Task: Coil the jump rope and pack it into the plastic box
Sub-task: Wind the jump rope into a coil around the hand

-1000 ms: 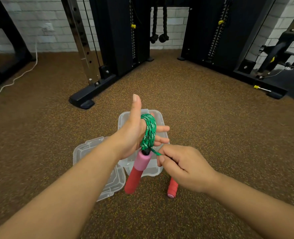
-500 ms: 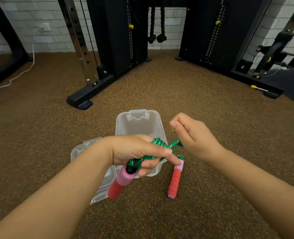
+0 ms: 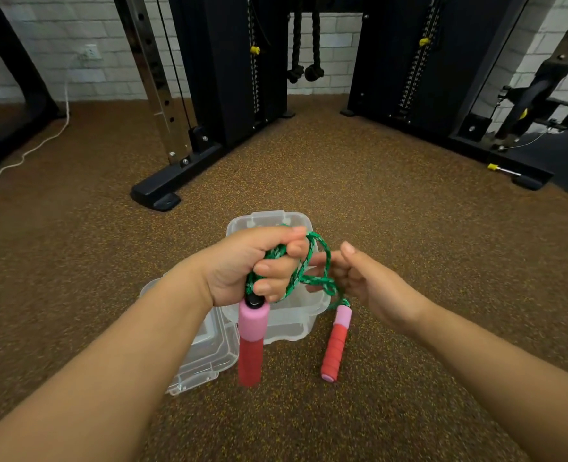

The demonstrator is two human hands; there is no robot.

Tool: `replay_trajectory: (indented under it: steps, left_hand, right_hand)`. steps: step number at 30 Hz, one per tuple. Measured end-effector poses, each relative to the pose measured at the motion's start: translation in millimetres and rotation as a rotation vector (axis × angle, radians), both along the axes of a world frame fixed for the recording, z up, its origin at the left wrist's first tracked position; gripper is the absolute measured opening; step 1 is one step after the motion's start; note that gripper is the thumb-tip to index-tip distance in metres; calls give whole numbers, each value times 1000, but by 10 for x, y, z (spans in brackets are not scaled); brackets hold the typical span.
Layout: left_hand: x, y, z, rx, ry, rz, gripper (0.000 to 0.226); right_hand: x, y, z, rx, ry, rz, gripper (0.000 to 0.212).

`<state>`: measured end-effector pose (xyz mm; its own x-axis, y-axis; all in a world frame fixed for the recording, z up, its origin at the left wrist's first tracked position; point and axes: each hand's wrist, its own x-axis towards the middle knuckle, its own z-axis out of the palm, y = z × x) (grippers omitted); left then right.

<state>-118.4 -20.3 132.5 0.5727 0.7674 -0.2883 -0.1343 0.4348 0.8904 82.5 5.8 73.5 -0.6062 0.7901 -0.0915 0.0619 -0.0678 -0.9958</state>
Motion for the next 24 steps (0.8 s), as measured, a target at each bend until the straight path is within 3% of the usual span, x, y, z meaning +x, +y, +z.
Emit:
replay_trajectory:
  steps: [4,7,9,12,14,16,19,21,24]
  left_hand:
    - [-63,41,3,8,-79,65,31]
    - [-129,63,23,14,-130,147,31]
    - [-173,80,56,22,-187,203,30]
    - [-170,90,114,45,-223,246,31]
    - [-109,75,125,56,-198,223,31]
    - [-40,58,97,55,-159,182,31]
    - [43,36,50,34,-117,129,29]
    - [81,26,33,23,-88,106,30]
    - [108,23,32,11,-73,90,32]
  right_hand:
    - [72,-12,-126,162,-154,70,26]
    - [130,-13,-257,188,-223,-91,23]
    - [221,9,-374,393,-484,-107,24]
    - [343,35,-593,780,-1089,175,31]
    - [347,35,-672,771,-1181,230,31]
    - [309,61,-708,716,-1071,201,46]
    - [177,65,-557,495,-670,20,100]
    - [52,50,-389,426,-377,-58,97]
    - [-125,27,-190,400,-98,-81,57]
